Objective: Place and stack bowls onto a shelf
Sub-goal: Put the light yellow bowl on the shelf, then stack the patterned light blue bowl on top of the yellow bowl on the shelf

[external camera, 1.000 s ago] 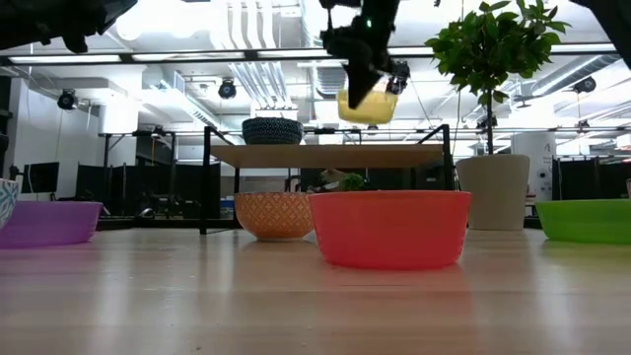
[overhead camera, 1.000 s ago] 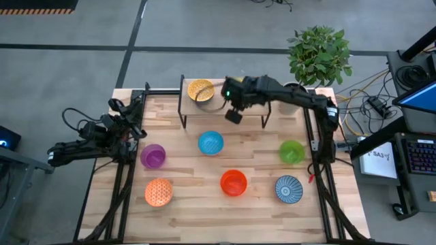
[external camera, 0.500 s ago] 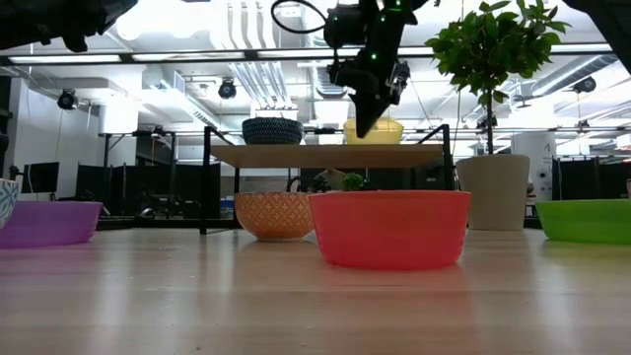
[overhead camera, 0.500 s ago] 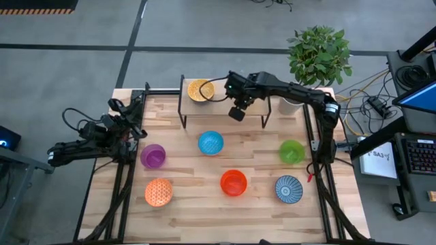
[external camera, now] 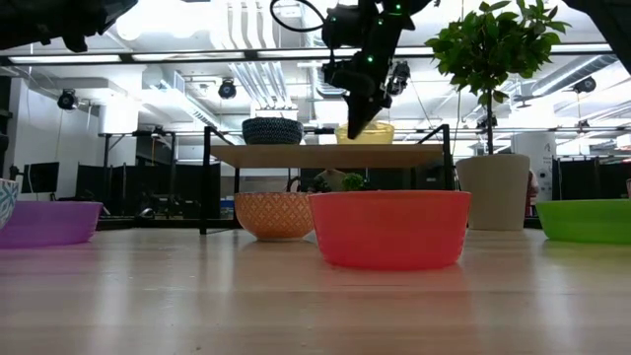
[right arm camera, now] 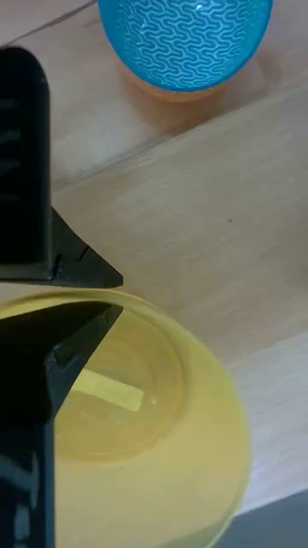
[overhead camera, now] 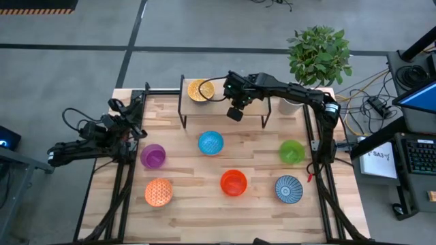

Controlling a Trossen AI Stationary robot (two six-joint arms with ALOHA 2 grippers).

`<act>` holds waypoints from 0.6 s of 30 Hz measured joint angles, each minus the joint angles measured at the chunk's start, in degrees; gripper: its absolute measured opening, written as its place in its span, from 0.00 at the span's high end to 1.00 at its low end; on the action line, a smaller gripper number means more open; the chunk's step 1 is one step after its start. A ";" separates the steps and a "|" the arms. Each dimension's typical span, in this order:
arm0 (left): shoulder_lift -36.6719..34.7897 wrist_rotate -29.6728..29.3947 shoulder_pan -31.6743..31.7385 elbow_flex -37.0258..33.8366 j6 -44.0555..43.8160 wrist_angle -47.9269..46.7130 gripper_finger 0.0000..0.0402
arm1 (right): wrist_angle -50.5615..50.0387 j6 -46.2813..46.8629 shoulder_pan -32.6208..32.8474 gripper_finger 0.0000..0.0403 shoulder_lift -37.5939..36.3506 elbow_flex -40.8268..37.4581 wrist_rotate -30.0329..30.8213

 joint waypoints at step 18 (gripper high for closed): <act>0.00 0.00 0.02 0.00 0.00 0.02 0.90 | -1.21 4.14 1.36 0.64 -0.04 5.49 0.06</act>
